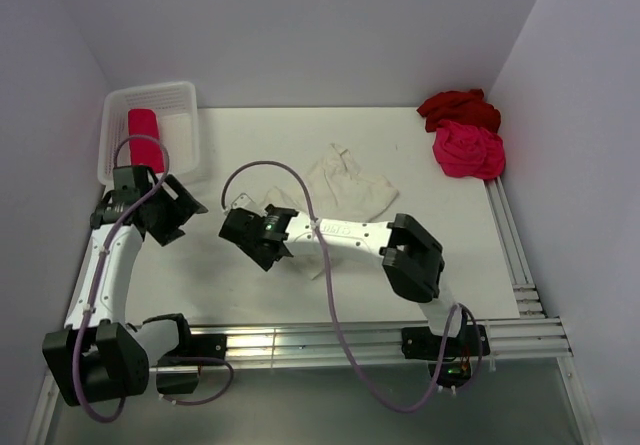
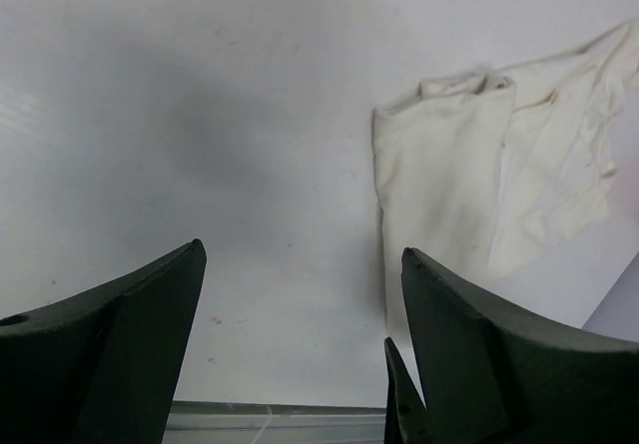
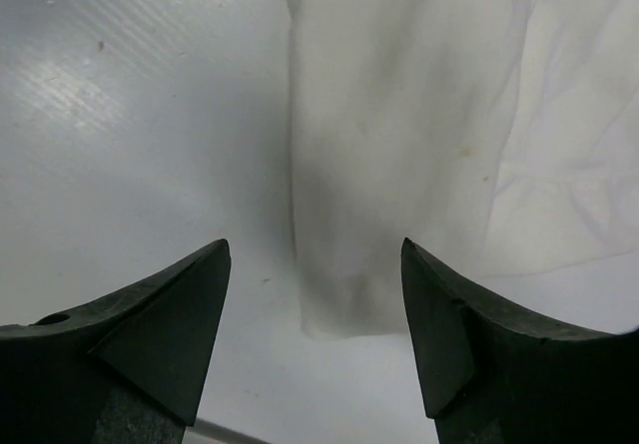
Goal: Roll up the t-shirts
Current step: Roll the tshirt
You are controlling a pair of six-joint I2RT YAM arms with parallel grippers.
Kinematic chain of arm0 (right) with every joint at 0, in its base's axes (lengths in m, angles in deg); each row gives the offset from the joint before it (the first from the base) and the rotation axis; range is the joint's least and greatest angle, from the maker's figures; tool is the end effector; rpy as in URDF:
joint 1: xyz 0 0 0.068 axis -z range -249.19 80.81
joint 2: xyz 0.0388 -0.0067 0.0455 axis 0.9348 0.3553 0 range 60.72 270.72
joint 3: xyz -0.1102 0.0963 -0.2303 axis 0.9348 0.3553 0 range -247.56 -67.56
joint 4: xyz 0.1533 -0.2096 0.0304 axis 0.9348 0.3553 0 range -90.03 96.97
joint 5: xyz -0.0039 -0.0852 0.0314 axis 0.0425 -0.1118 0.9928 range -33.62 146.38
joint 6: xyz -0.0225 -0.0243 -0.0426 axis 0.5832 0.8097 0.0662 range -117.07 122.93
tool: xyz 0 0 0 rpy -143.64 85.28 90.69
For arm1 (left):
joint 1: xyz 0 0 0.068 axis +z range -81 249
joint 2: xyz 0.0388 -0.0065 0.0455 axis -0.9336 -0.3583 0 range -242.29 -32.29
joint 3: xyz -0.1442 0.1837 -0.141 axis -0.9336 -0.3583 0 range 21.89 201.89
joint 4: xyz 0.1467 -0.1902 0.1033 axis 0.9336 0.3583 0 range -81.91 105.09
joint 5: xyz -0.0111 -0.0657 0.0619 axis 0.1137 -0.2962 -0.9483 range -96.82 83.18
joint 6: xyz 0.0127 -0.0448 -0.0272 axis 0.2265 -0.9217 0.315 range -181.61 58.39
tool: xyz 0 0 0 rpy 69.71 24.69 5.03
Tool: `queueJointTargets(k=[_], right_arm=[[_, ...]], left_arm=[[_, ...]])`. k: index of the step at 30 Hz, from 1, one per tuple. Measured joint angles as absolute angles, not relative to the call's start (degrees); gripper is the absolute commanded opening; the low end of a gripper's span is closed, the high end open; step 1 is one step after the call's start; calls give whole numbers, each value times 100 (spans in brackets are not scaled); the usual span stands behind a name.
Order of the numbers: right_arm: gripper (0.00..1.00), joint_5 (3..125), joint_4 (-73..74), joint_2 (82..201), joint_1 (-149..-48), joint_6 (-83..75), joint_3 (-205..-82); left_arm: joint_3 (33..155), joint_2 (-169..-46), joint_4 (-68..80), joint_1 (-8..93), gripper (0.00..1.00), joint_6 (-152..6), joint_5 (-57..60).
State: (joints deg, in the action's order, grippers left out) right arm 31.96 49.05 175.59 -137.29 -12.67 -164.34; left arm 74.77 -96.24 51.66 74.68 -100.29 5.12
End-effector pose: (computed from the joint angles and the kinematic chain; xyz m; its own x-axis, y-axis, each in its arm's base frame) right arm 0.1718 0.3878 0.2360 -0.5422 -0.6923 -0.4761 -0.6637 0.7004 -0.2627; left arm 0.2187 0.0144 0.2738 -0.6475 -0.6788 -0.3464 -0.4897 0.7189 -0.4934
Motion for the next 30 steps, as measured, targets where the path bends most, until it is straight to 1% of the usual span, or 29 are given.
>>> queueJointTargets(k=[4,9,15,20,30], right_arm=[[79,2732,4977,18029,-13812,-1122,-16674],[79,2188,5141,18630,-13886,-1079,-16952],[79,1519,5178,19080,-14131,-958,-17052],[76,759,5491,19705,-14389,-998,-17697],[75,-304,5659,20088,-14421,-1116,-17771]], left_arm=[[7304,-9383,5214,7795,85,-10140,528],[7154,-9351,5171,7809,85,-10202,563],[7038,-9351,5055,7894,85,-10285,600],[7044,-9351,5044,8025,85,-10267,598],[7044,-9351,5037,8184,85,-10147,613]])
